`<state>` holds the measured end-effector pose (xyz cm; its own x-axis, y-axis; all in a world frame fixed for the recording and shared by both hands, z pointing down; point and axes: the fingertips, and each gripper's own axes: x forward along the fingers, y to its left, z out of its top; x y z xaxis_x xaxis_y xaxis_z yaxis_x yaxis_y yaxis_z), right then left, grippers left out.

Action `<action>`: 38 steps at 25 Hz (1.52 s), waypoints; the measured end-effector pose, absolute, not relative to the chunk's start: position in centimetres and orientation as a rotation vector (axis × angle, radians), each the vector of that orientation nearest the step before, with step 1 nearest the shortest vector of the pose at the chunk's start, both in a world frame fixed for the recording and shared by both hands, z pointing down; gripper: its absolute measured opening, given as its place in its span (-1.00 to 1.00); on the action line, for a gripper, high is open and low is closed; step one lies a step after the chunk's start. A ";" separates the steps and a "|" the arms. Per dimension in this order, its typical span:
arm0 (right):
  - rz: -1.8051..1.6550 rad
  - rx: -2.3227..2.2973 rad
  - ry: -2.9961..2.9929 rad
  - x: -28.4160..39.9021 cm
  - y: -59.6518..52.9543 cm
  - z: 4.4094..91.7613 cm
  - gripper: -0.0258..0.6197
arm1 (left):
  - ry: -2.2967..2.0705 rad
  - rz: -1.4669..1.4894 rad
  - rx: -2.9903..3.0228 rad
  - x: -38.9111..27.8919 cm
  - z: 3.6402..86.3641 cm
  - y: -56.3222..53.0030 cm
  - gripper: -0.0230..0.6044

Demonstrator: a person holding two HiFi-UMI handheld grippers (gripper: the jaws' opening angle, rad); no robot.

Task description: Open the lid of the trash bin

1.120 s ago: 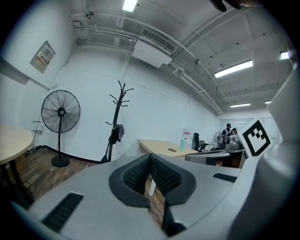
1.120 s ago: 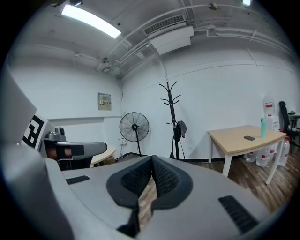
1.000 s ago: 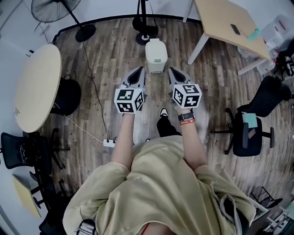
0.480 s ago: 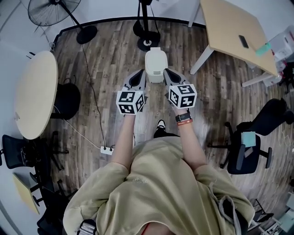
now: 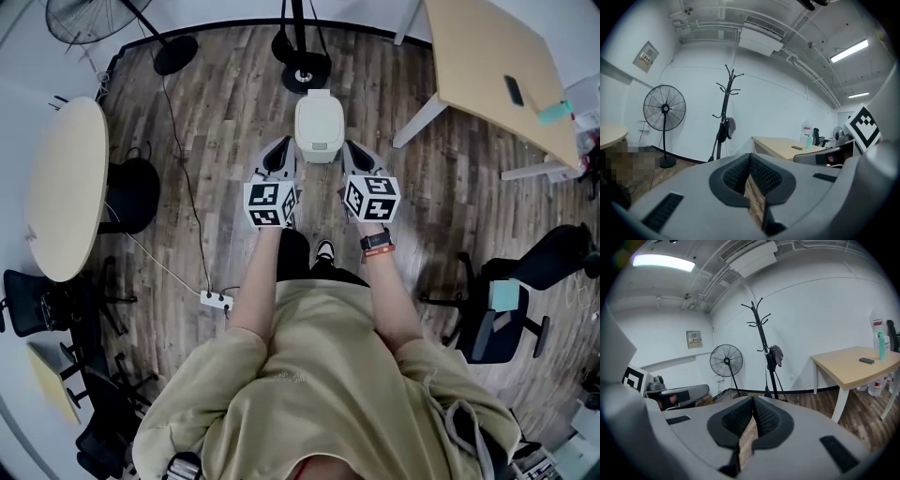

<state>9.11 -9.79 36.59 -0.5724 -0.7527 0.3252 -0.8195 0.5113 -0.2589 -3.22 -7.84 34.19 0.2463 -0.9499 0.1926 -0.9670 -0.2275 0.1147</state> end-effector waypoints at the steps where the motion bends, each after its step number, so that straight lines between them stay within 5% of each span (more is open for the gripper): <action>1: 0.586 1.349 -2.571 8.9 -10.4 37.3 -0.92 | -1.786 0.121 2.306 -3.2 34.9 -8.6 -0.85; 38: 0.970 1.149 -2.300 -0.2 -23.0 64.9 -0.92 | -1.419 0.335 2.271 -8.7 58.0 -22.1 -0.85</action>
